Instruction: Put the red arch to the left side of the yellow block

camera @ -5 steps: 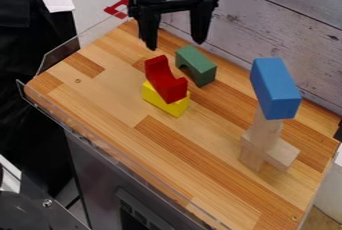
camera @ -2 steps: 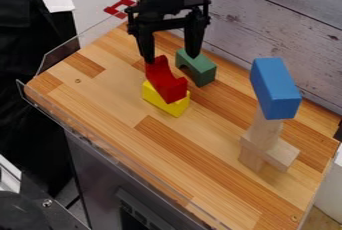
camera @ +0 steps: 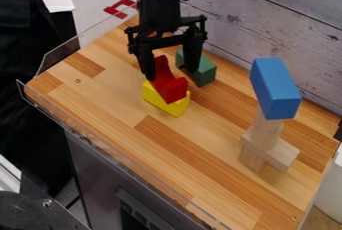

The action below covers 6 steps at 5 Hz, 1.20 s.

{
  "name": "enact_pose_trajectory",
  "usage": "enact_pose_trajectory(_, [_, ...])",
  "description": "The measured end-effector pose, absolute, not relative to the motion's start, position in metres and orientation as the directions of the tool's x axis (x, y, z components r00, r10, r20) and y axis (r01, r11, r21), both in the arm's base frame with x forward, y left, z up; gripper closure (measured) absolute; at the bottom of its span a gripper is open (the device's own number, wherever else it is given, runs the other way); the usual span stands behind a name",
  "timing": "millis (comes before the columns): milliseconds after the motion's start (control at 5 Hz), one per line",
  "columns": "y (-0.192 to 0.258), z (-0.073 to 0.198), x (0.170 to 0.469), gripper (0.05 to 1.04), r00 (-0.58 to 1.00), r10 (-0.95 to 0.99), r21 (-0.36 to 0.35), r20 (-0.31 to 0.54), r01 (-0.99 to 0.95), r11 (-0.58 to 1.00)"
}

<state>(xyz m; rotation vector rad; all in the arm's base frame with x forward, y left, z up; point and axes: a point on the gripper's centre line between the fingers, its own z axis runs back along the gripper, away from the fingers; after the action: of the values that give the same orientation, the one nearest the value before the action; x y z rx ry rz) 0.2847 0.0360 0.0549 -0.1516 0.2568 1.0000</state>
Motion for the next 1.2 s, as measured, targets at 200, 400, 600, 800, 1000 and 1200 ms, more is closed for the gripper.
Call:
enact_pose_trajectory(200, [0.037,0.052,0.285,0.083,0.503,0.814,-0.01,-0.291,-0.852,0.523])
enact_pose_trajectory(400, [0.038,0.043,0.283,0.122,0.491,0.813,0.005,-0.312,-0.855,0.519])
enact_pose_trajectory(600, [0.038,0.04,0.283,0.401,0.481,0.816,0.015,-0.319,-0.859,0.512])
enact_pose_trajectory(800, [0.038,0.038,0.283,0.567,0.476,0.819,0.023,-0.32,-0.86,0.509])
enact_pose_trajectory(1000, [0.038,0.038,0.284,0.567,0.472,0.82,0.03,-0.324,-0.861,0.507])
enact_pose_trajectory(1200, [0.037,0.038,0.285,0.567,0.475,0.821,0.035,-0.317,-0.859,0.511])
